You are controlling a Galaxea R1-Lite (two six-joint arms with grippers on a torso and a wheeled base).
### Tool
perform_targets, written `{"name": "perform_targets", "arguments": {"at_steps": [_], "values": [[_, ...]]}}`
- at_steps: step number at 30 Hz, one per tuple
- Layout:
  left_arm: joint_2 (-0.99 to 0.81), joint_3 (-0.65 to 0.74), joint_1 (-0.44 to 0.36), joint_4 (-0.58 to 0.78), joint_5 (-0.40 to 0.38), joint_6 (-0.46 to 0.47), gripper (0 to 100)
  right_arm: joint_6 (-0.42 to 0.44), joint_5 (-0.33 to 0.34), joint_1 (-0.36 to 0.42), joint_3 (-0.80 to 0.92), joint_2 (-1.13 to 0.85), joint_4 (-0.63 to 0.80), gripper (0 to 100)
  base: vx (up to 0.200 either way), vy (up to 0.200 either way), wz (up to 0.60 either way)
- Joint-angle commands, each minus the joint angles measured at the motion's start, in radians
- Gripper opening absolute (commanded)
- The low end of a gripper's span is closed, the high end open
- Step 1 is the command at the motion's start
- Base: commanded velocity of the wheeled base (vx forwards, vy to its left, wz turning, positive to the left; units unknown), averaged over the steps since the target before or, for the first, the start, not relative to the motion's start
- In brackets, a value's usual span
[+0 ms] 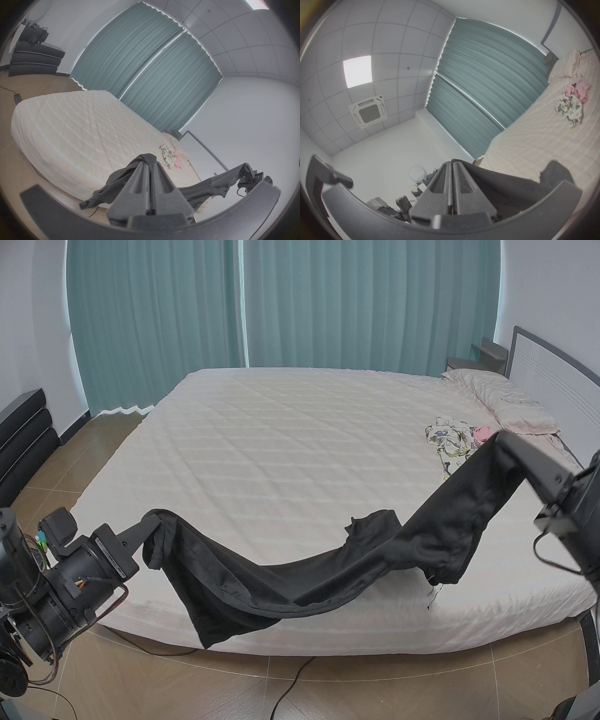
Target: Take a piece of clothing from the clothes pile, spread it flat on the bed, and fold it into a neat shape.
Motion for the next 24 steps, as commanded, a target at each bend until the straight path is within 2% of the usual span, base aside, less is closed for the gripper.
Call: {"name": "perform_targets", "arguments": {"at_steps": [1, 9, 11, 12, 13, 15, 20, 24], "values": [[-0.144, -0.120, -0.008, 0.110, 0.008, 0.000, 0, -0.002, -0.004, -0.005, -0.275, -0.151, 0.186, 0, 0.000, 0.000, 0.00], [-0.120, -0.264, -0.001, 0.133, 0.066, -0.006, 0, 0.098, 0.010, -0.153, -0.743, -0.011, 0.487, 0, 0.000, 0.000, 0.00], [-0.086, -0.287, -0.001, 0.156, 0.068, -0.007, 0, 0.131, 0.018, -0.243, -0.851, 0.072, 0.585, 0, 0.000, 0.000, 0.00], [-0.083, -0.287, -0.001, 0.156, 0.068, -0.007, 0, 0.134, 0.018, -0.249, -0.857, 0.079, 0.590, 0, 0.000, 0.000, 0.00], [-0.048, -0.284, -0.001, 0.162, 0.066, -0.007, 0, 0.162, 0.025, -0.315, -0.910, 0.159, 0.619, 0, 0.000, 0.000, 0.00], [0.011, -0.273, -0.001, 0.162, 0.066, -0.011, 0, 0.170, 0.039, -0.358, -0.927, 0.250, 0.617, 0, 0.000, 0.000, 0.00], [0.110, -0.259, -0.001, 0.158, 0.065, -0.050, 0, 0.168, 0.045, -0.435, -0.961, 0.394, 0.613, 0, 0.000, 0.000, 0.00], [0.167, -0.259, -0.001, 0.155, 0.060, -0.058, 0, 0.168, 0.045, -0.467, -0.967, 0.443, 0.613, 0, 0.000, 0.000, 0.00]]}}
